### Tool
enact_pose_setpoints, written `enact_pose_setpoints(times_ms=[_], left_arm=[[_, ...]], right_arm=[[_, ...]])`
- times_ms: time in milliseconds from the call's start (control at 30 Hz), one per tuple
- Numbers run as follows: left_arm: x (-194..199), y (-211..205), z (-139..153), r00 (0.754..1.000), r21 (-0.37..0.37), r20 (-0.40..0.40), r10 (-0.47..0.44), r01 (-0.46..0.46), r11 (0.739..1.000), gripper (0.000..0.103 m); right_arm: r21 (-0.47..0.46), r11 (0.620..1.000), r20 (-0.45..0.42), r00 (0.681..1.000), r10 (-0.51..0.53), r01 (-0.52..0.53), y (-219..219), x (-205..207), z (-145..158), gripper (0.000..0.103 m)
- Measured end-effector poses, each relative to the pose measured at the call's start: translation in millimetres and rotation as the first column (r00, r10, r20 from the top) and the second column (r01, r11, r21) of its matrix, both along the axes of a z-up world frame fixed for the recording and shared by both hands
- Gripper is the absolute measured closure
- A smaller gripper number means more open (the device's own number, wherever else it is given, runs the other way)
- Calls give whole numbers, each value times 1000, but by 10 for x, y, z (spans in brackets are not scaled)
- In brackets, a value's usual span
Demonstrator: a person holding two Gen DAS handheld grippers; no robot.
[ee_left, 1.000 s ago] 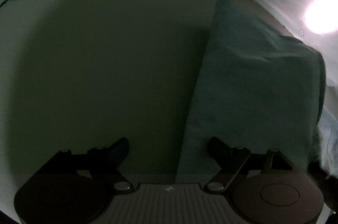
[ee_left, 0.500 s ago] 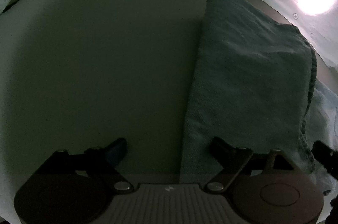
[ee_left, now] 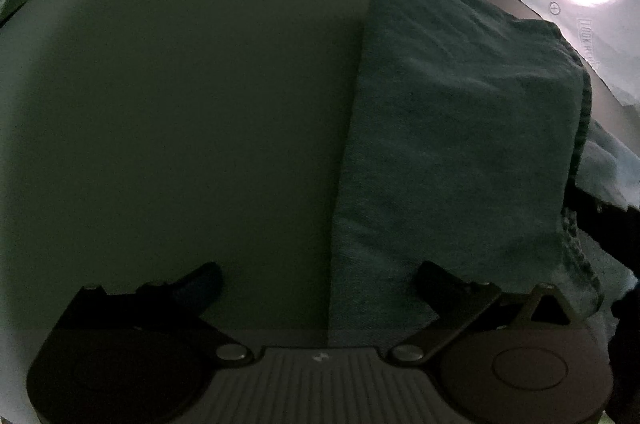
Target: Fold clothes
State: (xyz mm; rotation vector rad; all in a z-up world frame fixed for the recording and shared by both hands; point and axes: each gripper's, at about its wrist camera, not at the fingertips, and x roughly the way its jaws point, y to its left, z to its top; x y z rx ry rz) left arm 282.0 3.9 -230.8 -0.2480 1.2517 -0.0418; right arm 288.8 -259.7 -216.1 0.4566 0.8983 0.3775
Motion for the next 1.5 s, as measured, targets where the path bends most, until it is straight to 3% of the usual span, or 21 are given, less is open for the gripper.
enact_pose_setpoints(times_ms=[100,200,233,267,333,400,533,633,733,800,867,933,967,1067,1133,1267,1333,1500], left_arm=[[14,-3,3,1000,2,-4,7,-7,1000,0],[31,-10,6,1000,7,-9,16,-16,1000,0],[38,-13,7,1000,9,-11,20,-20,1000,0],[48,-17,8,1000,13,-14,25,-25,1000,0],[66,-27,10,999,21,-19,35,-35,999,0],[85,-38,14,999,30,-25,47,-46,999,0],[141,-29,126,996,74,2,92,-92,993,1],[172,-71,352,993,135,86,85,-96,986,2],[192,-253,443,993,174,119,-4,-17,985,1],[94,-427,341,991,243,97,-93,67,968,1],[-58,-520,183,987,302,69,-144,117,946,1],[-150,-554,83,985,342,53,-166,138,929,1],[-162,-540,65,985,353,53,-163,134,926,0],[-140,-384,34,996,282,34,-88,75,957,0],[-167,-300,22,998,242,34,-43,34,970,0],[-212,-329,64,998,269,38,-51,39,962,1],[-226,-335,132,998,295,49,-39,23,955,1],[-214,-418,411,990,296,136,-33,-9,955,1]], right_arm=[[95,995,-29,1000,6,-3,-4,84,-41,46],[276,959,-69,994,81,-59,10,114,-118,56],[292,953,-60,993,99,-77,31,104,-119,60],[281,956,-57,993,103,-83,51,102,-119,63],[222,973,-79,994,81,-62,68,125,-139,86],[168,984,-67,996,67,-55,72,114,-111,89],[-72,985,110,980,167,-159,319,-68,295,91],[-87,987,220,964,150,-134,178,-207,695,91],[-154,987,284,954,97,-55,-89,-348,998,91],[-224,975,261,964,56,4,-264,-406,982,91],[-249,967,136,991,-18,52,-454,-357,721,88],[-310,946,13,995,-95,94,-527,-315,376,74],[-339,936,-4,995,-104,97,-525,-337,237,69],[-344,928,33,990,-139,142,-501,-440,171,65],[-353,922,35,987,-156,159,-512,-487,177,57],[-393,908,48,989,-138,145,-649,-640,152,41],[-403,903,45,988,-145,150,-689,-692,152,29],[-360,921,46,989,-140,147,-929,-838,247,23]])
